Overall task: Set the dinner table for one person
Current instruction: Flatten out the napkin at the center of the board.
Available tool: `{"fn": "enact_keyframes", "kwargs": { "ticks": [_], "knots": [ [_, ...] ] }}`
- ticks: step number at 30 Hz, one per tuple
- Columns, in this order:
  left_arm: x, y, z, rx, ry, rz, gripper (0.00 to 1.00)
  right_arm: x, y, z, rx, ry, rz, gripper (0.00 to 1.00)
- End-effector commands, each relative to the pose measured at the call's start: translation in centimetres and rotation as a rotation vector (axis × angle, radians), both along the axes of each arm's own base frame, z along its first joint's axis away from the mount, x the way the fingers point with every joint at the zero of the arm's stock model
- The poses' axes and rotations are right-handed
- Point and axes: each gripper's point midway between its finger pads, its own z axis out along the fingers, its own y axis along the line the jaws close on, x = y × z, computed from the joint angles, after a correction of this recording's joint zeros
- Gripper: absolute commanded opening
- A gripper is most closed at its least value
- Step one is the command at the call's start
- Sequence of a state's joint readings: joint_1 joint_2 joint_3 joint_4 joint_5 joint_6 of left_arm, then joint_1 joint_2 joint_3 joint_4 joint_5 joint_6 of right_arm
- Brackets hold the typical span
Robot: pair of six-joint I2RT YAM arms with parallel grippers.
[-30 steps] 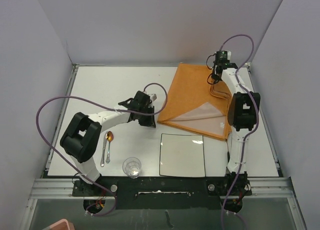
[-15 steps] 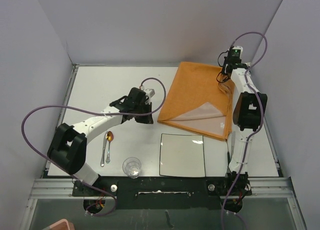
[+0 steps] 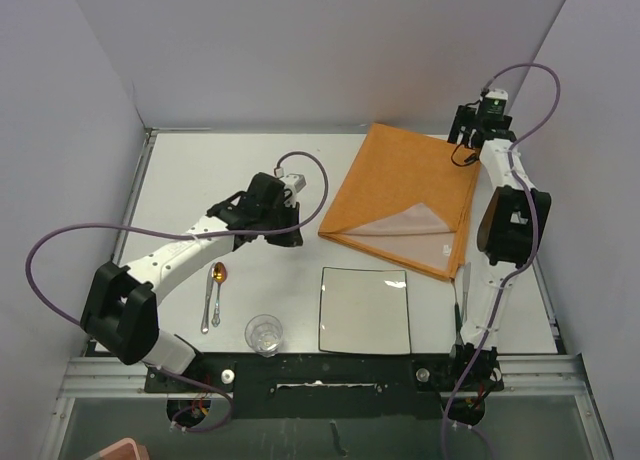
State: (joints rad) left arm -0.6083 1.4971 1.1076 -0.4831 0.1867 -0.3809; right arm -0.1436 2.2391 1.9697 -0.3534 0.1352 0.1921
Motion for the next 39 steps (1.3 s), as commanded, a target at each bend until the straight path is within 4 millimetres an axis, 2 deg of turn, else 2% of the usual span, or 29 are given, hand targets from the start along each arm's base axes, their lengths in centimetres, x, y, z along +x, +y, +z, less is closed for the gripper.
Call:
{"fn": "enact_keyframes", "kwargs": {
  "ticks": [1,5,6,7,8,9,10,11,13,17,20,22,24,27,29,31,33,39],
  "knots": [
    [-0.1,0.0,3.4,-0.042,-0.092,-0.015,0.0,0.1,1.6,9.5,-0.046,-0.202,0.045,0.89],
    [0.3,0.1,4.2,-0.059,-0.124,0.002,0.0,-1.6,2.2,12.2,-0.034,-0.243,0.052,0.9],
    [0.6,0.0,4.4,-0.068,-0.136,0.012,0.0,-2.2,2.8,12.7,-0.021,-0.251,0.061,0.89],
    [1.1,-0.2,4.6,-0.077,-0.15,0.025,0.0,-2.9,4.0,13.2,-0.009,-0.257,0.084,0.84],
    [1.8,-0.4,4.8,-0.09,-0.162,0.041,0.0,-3.7,5.5,13.3,-0.012,-0.252,0.112,0.72],
    [2.4,-0.9,4.9,-0.11,-0.167,0.047,0.0,-4.6,7.0,12.8,-0.033,-0.236,0.124,0.48],
    [3.2,-1.5,5.0,-0.127,-0.166,0.053,0.0,-5.4,8.4,12.3,-0.064,-0.224,0.142,0.17],
    [3.9,-2.2,5.2,-0.143,-0.164,0.054,0.0,-6.2,9.5,11.1,-0.093,-0.198,0.156,0.01],
    [5.2,-3.6,5.4,-0.166,-0.155,0.046,0.0,-7.5,10.8,8.4,-0.085,-0.126,0.171,0.0],
    [7.9,-6.2,5.8,-0.2,-0.152,0.035,0.0,-10.5,10.8,2.8,-0.029,0.034,0.129,0.0],
    [10.0,-7.9,4.5,-0.187,-0.122,0.025,0.0,-12.6,11.0,1.2,-0.015,0.076,0.114,0.0],
    [11.4,-9.2,4.5,-0.192,-0.119,0.017,0.02,-13.3,10.8,1.6,-0.014,0.063,0.108,0.0],
    [12.3,-10.1,3.5,-0.196,-0.1,0.007,0.06,-13.7,10.3,2.3,-0.012,0.054,0.097,0.0],
    [13.2,-11.3,1.1,-0.209,-0.051,0.0,0.17,-14.2,10.1,3.0,-0.001,0.04,0.08,0.0],
    [13.5,-12.2,-0.9,-0.229,0.0,0.002,0.19,-14.3,10.1,3.2,0.011,0.036,0.07,0.0],
    [13.3,-13.0,-3.5,-0.239,0.063,0.001,0.19,-14.3,10.3,3.3,0.018,0.042,0.066,0.0],
    [12.8,-13.9,-5.1,-0.255,0.111,0.0,0.19,-14.3,10.3,3.5,0.018,0.039,0.065,0.0],
    [11.4,-15.1,-8.8,-0.239,0.199,-0.008,0.19,-14.3,11.2,4.1,0.038,0.026,0.073,0.0]
  ]
}}
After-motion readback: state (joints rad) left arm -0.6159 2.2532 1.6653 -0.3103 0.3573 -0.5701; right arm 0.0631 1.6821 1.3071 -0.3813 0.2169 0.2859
